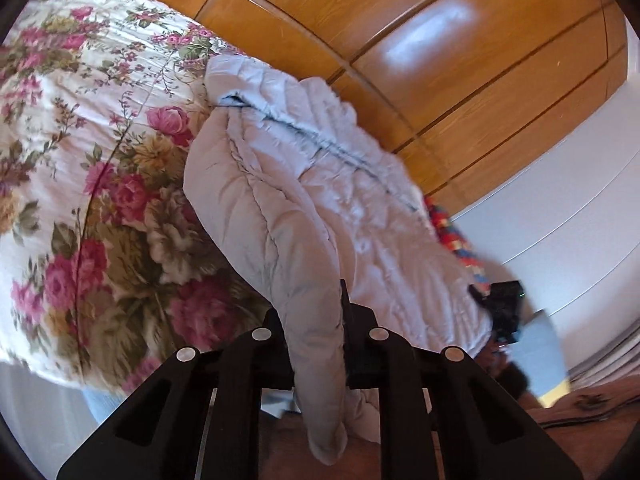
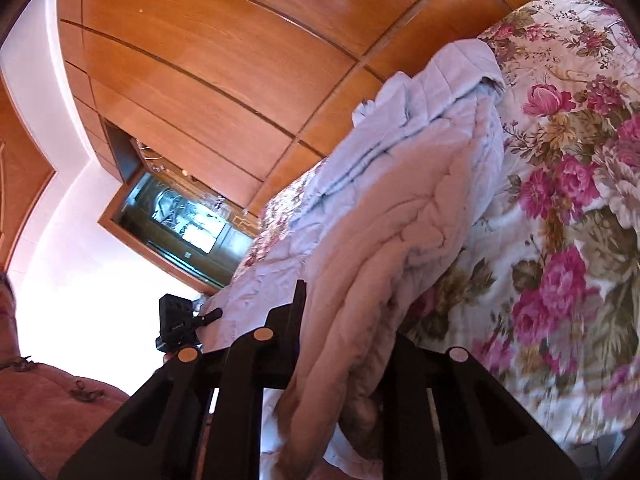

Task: Fold small clothes
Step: 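Grasp the jacket hem with the left gripper while the right gripper grasps it too, then lift the hem with both grippers and fold it toward the collar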

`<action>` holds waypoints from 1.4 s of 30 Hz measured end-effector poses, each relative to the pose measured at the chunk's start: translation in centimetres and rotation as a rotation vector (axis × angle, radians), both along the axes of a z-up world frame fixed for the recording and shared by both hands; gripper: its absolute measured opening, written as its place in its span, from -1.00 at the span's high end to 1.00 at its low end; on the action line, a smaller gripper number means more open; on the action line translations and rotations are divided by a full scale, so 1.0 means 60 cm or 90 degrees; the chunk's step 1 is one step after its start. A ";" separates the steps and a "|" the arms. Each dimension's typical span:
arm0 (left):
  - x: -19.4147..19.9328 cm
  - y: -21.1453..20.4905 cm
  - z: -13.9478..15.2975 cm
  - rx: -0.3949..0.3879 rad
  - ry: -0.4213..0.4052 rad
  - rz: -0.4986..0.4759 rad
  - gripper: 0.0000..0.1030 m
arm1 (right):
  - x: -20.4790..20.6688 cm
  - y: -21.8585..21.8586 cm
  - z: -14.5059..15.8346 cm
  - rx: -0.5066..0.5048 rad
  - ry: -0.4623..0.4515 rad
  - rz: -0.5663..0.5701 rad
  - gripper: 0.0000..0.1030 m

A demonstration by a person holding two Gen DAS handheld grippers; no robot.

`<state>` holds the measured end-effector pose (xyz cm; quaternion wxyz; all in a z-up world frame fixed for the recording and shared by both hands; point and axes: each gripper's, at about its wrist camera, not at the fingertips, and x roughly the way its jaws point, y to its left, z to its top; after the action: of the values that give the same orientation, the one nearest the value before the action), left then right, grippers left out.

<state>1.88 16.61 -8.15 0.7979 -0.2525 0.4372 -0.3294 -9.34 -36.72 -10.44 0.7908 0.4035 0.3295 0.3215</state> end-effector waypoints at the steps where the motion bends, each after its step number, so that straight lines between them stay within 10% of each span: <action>1: -0.005 -0.001 0.005 -0.004 0.003 -0.002 0.74 | -0.011 -0.005 0.003 0.004 0.001 0.004 0.71; 10: -0.122 0.040 0.076 -0.179 0.031 -0.006 0.73 | -0.108 -0.038 0.031 0.155 -0.058 0.011 0.71; 15: -0.082 0.054 0.087 -0.282 0.054 0.019 0.73 | -0.058 -0.068 0.017 0.238 -0.064 -0.041 0.68; 32: 0.258 0.015 -0.004 -0.210 0.151 0.088 0.73 | 0.238 -0.122 -0.060 0.274 0.122 -0.161 0.29; 37: 0.328 0.010 -0.047 -0.213 0.185 0.127 0.37 | 0.276 -0.139 -0.105 0.333 0.170 -0.215 -0.36; 39: 0.343 0.021 -0.060 -0.252 0.203 0.154 -0.07 | 0.286 -0.149 -0.104 0.356 0.151 -0.222 -0.51; 42: 0.352 0.040 -0.058 -0.304 0.192 0.192 -0.40 | 0.287 -0.166 -0.071 0.275 0.112 -0.257 -0.59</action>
<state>23.01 19.03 -11.65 0.6822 -0.5406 0.4186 -0.2592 7.89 -46.67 -14.69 0.7028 0.6459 0.2339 0.1846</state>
